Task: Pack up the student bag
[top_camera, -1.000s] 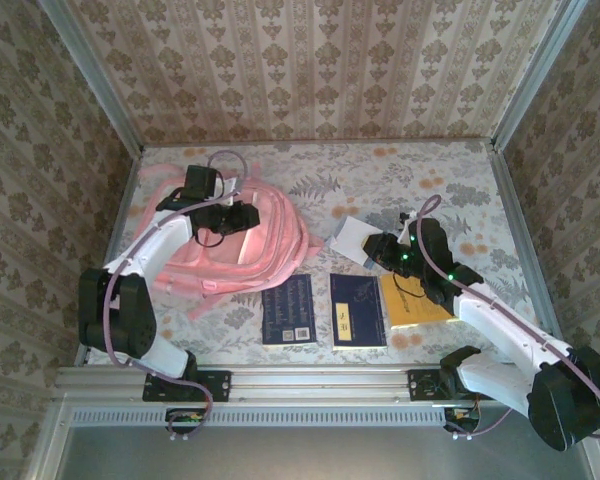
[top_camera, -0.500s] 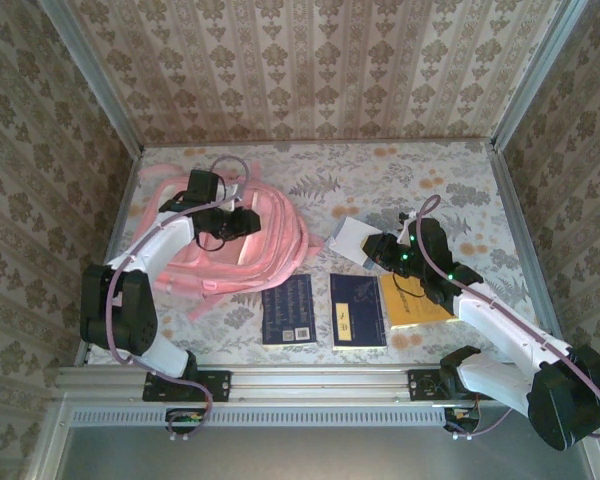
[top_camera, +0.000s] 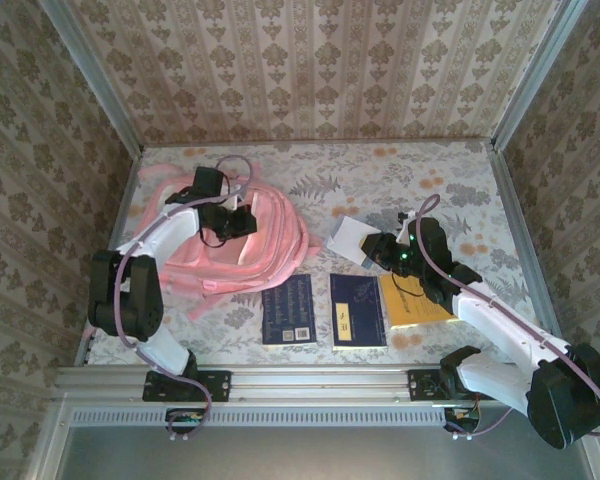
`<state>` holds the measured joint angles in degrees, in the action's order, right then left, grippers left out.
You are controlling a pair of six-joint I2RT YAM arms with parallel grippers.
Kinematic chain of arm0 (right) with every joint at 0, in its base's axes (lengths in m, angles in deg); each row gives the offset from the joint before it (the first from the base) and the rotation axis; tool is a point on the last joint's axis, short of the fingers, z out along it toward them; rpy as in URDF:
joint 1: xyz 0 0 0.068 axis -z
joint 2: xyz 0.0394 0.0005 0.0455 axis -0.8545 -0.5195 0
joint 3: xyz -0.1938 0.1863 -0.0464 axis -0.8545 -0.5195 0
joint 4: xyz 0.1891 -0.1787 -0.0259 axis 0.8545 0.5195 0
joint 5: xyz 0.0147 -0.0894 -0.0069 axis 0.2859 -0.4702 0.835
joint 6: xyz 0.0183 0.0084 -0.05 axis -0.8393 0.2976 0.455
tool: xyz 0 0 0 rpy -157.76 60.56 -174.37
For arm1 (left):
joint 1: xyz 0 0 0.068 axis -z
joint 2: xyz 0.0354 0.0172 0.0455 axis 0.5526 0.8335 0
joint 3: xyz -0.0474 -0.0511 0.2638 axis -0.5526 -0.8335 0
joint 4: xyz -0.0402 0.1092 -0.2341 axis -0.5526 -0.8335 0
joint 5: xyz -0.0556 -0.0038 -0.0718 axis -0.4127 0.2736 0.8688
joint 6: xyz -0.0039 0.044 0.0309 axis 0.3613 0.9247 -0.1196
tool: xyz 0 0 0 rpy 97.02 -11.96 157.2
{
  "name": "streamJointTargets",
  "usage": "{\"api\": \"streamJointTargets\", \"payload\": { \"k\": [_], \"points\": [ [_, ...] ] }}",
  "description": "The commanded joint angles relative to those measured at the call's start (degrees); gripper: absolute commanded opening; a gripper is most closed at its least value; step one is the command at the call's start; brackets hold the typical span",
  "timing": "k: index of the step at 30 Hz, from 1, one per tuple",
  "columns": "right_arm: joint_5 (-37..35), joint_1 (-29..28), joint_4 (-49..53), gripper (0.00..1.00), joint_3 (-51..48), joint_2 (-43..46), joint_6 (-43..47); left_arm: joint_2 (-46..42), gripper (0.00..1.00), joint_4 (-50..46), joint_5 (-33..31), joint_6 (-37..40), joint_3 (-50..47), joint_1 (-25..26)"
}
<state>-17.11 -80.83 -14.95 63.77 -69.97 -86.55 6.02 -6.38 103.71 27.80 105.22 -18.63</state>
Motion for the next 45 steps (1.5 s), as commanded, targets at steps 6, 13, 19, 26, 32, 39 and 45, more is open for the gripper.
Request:
{"api": "streamJointTargets", "payload": {
  "k": [6,13,19,26,32,39,45],
  "points": [
    [2.7,-0.1,3.6,0.00,6.2,-0.3,4.2,-12.8,0.00,-4.4,-1.9,2.5,4.8,-1.3],
    [10.5,-1.0,4.6,0.00,13.2,-6.7,6.2,-18.3,0.00,-3.1,0.5,1.4,8.2,-4.1],
    [18.6,-3.5,0.8,0.00,20.3,-16.7,5.1,-22.6,0.00,4.3,5.6,-1.7,5.3,-6.9],
    [30.2,-6.6,-7.4,0.00,34.6,-38.0,2.9,-24.9,0.00,12.5,14.5,-5.5,1.7,-9.0],
    [37.8,-9.9,-20.6,0.03,49.0,-57.2,-4.5,-24.8,0.00,13.8,15.8,-6.6,1.6,-8.7],
    [31.3,-18.8,-13.4,0.19,65.0,-70.2,-3.6,-21.7,0.00,12.0,15.5,-6.1,4.6,-8.6],
    [8.2,-23.6,-12.9,0.39,61.6,-69.1,-6.1,-17.6,0.00,11.4,11.2,-8.0,10.1,-8.3]
  ]
}}
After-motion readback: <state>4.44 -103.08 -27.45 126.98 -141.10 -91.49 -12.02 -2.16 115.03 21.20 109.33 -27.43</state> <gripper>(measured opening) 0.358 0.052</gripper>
